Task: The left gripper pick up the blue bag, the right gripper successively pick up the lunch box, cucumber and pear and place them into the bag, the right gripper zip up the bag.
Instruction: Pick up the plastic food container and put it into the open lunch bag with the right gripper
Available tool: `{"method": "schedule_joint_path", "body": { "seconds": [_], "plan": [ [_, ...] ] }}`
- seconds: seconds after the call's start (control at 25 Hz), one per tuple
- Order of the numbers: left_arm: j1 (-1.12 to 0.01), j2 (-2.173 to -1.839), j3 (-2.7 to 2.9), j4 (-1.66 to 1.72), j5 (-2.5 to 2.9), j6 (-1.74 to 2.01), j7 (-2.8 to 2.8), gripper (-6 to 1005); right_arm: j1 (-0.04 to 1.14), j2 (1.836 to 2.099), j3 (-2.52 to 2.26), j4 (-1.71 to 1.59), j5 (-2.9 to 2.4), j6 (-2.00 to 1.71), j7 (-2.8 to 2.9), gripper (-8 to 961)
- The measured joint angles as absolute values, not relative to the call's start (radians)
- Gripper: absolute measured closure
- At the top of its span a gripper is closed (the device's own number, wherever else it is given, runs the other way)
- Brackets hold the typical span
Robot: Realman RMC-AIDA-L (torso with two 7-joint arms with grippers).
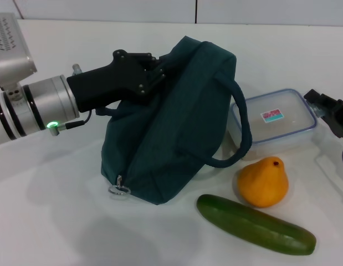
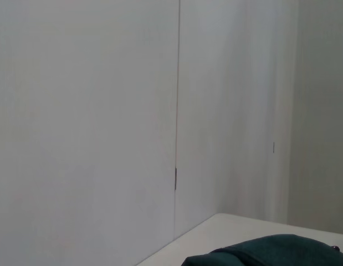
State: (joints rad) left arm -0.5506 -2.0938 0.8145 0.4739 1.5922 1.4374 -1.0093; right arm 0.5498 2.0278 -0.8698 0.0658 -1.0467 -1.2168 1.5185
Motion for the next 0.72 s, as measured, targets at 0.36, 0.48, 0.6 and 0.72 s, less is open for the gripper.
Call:
{"method": "schedule_joint_path", "body": {
  "seconds": [0.36,0.48,0.6,0.72],
  "plan": [
    [-0.549,-2.085,0.813,0.5,1.581,1.48,-1.149,879,0.534,2.028,-0.87,0.039,-1.052,-1.276,1.305,849],
    [-0.538,-2.085,0.811,0.545,1.58,1.504,-1.196,879,0.519,2.028,-0.87,0.024,-1.048,-1.336,1.256,851],
    [-0.528,-2.086,0.812,0.585,1.579,1.524,-1.256,879,0.506,2.028,-0.874,-0.008,-1.049,-1.363,1.249,853],
    [-0.527,-2.084,0.813,0.592,1.579,1.542,-1.295,879,0.492,2.027,-0.877,-0.041,-1.052,-1.387,1.235,855]
  ]
}}
